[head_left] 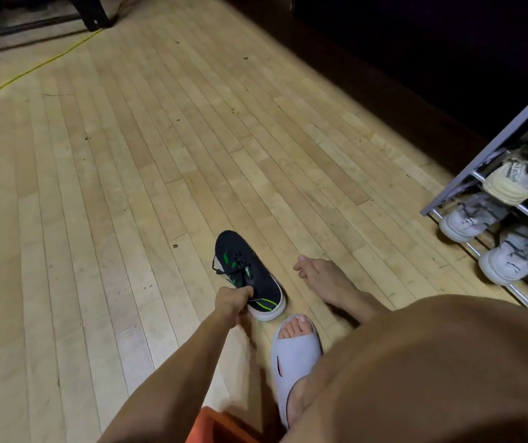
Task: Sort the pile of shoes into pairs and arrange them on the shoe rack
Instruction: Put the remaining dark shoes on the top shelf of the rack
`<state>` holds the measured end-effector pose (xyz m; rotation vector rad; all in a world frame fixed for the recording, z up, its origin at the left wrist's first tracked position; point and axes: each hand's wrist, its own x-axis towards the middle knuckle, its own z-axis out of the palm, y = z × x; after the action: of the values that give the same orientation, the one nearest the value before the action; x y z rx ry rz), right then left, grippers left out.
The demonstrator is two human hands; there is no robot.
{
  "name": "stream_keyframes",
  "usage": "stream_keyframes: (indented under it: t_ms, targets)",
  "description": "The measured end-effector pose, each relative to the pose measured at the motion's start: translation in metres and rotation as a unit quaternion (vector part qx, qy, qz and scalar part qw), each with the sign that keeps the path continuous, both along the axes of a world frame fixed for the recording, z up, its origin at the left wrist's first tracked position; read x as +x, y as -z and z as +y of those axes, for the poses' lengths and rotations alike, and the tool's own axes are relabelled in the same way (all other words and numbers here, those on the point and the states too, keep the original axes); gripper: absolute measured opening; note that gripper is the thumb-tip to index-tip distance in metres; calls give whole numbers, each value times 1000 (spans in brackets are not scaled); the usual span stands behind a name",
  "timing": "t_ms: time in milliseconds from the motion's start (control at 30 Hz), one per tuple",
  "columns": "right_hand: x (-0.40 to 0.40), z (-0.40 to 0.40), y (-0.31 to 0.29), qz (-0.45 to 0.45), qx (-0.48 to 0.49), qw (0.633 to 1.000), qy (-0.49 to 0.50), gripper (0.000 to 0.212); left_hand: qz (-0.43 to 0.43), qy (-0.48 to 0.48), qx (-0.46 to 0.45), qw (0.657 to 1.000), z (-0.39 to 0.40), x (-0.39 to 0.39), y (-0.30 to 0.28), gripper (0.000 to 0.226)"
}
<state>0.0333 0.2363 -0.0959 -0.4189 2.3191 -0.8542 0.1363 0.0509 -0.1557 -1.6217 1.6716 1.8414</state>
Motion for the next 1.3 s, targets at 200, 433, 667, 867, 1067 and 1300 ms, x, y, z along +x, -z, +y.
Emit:
stream_keyframes:
  t_ms: [200, 433, 667, 867, 1067, 1300]
  targets:
    - [-23, 25, -42, 29, -28, 997, 71, 55, 100, 45, 44, 993, 39, -55, -66, 6]
    - [-54, 71, -124, 71, -57, 983, 157, 64, 209, 169, -24, 963, 77, -106, -158, 17]
    - [-52, 124, -225, 188, -113, 957, 190, 46, 298, 262, -46, 917, 158, -145, -266, 10]
    - [-48, 185, -289, 232, -166, 912, 294, 43, 362, 346, -90, 861, 230, -163, -340, 3]
    - [-50, 244, -342, 278, -185, 871, 360, 37, 412, 401, -99, 812, 291, -175, -402, 11]
    - [-60, 319, -378, 292, -313, 752, 500, 42, 499, 409, -75, 761, 382, -184, -449, 10]
